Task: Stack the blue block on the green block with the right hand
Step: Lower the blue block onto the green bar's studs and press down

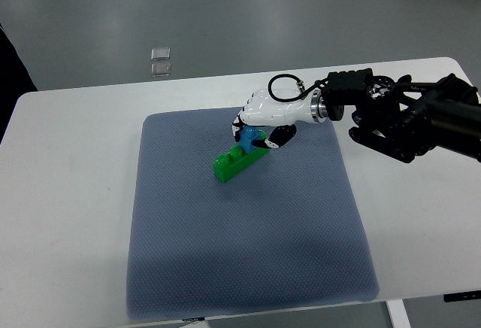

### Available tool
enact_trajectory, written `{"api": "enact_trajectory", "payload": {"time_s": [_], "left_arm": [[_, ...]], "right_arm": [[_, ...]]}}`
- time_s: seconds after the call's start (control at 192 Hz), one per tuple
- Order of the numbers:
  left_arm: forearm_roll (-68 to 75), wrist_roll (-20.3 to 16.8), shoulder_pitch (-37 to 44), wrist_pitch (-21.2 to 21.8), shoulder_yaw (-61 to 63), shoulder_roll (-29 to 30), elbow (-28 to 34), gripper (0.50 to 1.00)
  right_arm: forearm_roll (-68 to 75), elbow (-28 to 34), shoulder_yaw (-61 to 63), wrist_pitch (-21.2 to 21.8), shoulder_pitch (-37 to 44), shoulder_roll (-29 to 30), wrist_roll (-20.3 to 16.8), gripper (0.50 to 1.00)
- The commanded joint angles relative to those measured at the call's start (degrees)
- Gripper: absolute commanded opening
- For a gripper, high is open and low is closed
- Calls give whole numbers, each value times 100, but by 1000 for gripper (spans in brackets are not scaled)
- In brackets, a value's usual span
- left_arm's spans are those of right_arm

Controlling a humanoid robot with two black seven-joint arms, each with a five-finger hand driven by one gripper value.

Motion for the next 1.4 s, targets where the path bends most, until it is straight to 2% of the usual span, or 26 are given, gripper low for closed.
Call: {"api": "enact_trajectory", "payload": {"time_s": [0.0,1.233,1.316,1.394], "left_arm": [[0,0,-2,0,0,0,0,1000],[0,0,-2,0,0,0,0,1000],[0,0,-2,0,0,0,0,1000],[0,0,-2,0,0,0,0,1000]], "right_arm": [[0,-1,-4,0,-16,-9,0,513],[-18,-106,-4,-70,-166,18,0,521],[-18,-106,-4,-70,-166,18,0,543],[-9,-98,5,-88,-166,9,0,637]]}}
